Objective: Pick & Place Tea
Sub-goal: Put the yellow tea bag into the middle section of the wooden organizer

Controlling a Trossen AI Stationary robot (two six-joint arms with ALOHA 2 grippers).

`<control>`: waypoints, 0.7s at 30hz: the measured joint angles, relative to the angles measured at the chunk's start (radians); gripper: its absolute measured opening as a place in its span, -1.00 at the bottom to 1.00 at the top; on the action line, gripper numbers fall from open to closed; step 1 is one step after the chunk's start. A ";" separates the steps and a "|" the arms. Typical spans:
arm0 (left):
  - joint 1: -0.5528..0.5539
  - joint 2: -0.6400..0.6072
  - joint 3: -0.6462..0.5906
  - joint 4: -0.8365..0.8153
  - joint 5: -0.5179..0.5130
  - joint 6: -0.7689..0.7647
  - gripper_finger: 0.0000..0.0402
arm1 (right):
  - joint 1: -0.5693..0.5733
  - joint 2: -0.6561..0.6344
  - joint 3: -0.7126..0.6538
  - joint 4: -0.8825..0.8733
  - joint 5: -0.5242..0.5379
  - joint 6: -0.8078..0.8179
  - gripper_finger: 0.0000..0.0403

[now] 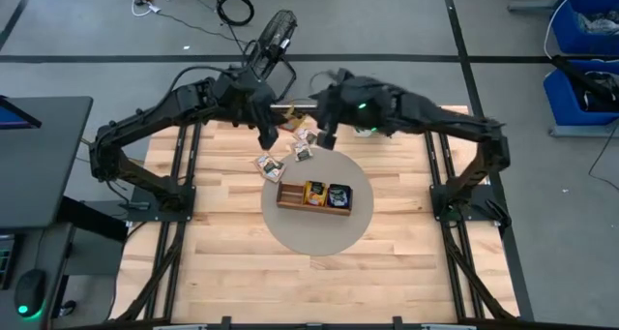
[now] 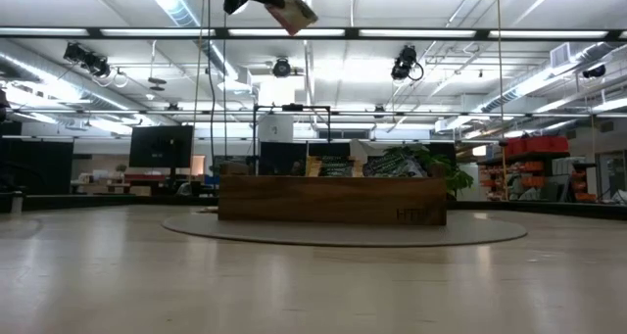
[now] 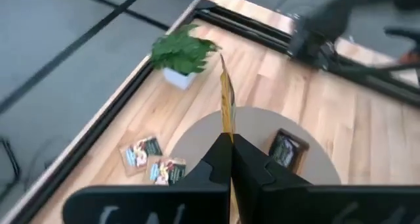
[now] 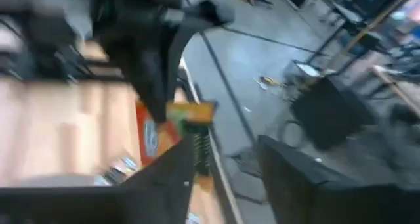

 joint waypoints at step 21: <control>-0.109 0.000 0.000 0.235 -0.007 0.229 -0.99 | -0.169 -0.093 0.001 -0.119 -0.664 0.302 0.25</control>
